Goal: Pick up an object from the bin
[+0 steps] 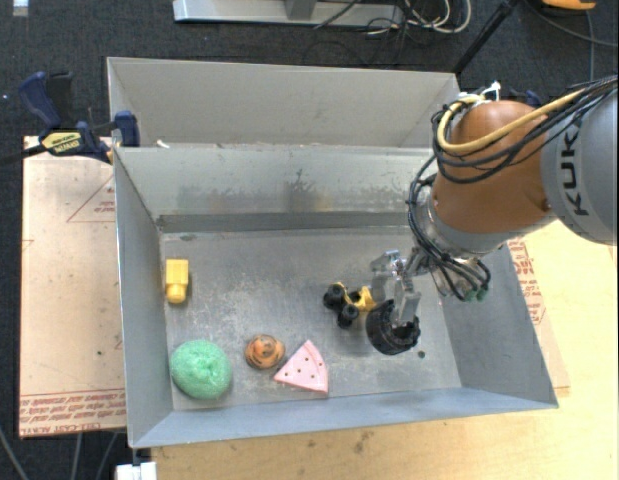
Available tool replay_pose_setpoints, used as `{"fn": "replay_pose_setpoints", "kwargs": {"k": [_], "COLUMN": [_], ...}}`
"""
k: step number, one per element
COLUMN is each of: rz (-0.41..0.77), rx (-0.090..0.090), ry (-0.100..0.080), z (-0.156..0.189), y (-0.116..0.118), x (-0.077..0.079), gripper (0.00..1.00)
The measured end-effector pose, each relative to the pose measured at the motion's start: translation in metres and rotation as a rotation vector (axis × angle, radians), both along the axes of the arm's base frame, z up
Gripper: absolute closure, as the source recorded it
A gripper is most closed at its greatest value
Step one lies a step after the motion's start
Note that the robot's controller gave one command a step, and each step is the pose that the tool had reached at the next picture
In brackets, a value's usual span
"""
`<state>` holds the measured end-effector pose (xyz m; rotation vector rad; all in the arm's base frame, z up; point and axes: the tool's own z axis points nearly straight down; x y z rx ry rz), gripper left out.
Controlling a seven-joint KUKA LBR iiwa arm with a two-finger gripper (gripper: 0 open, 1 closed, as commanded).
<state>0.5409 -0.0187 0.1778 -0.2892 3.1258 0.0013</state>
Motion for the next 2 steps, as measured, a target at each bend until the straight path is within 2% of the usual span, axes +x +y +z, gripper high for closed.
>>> {"fn": "replay_pose_setpoints", "kwargs": {"k": [1,2], "rz": [0.0,-0.008], "rx": [0.0,0.0], "ry": [0.0,0.005], "z": [0.0,0.051], "y": [0.0,0.01], "x": [0.0,0.02], "gripper": [1.0,1.0]}}
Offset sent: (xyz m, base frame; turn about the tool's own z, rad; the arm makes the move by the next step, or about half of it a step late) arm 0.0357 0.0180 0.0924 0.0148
